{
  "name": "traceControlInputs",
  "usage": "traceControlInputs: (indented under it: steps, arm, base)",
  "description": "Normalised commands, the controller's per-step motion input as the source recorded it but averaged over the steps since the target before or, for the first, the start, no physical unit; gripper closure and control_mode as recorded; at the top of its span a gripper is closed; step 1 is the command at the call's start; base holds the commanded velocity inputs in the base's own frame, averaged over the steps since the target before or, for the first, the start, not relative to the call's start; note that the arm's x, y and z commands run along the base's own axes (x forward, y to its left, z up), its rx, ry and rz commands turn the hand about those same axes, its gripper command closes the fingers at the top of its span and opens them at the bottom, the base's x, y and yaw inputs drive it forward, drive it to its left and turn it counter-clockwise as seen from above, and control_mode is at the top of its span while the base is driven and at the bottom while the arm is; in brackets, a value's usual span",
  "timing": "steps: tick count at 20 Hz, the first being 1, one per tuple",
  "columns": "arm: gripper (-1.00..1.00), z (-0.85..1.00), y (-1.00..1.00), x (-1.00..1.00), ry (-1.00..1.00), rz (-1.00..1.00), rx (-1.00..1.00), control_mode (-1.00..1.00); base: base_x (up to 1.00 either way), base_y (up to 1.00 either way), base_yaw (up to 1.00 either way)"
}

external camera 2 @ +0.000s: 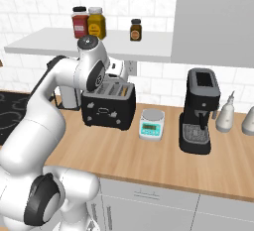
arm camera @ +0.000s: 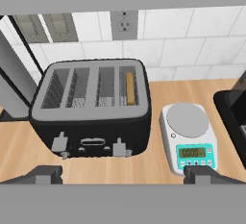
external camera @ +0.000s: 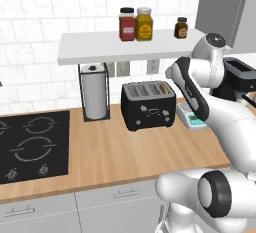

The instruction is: Start the toaster. Once the lever pops up, take the bread to the plate on the dining counter.

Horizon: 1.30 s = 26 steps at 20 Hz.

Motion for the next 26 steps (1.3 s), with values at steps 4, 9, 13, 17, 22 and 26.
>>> traceControlInputs:
  steps: [4,9,13,17,22,26]
  arm:
    - [-1.0,0.0,0.0,0.0,0.0,0.0,0.0,-1.0]
    - [-1.0,0.0,0.0,0.0,0.0,0.0,0.0,-1.0]
    - [-1.0,0.0,0.0,0.0,0.0,0.0,0.0,-1.0]
    - [-1.0,0.0,0.0,0.0,0.0,0.0,0.0,-1.0]
    - [-1.0,0.0,0.0,0.0,0.0,0.0,0.0,-1.0]
    - [-1.0,0.0,0.0,0.0,0.0,0.0,0.0,-1.0]
  base:
    - [0.0,0.0,0.0]
    - [0.0,0.0,0.0]
    - [0.0,0.0,0.0]
    - [0.0,0.0,0.0]
    - [0.0,0.0,0.0]
    - [0.0,0.0,0.0]
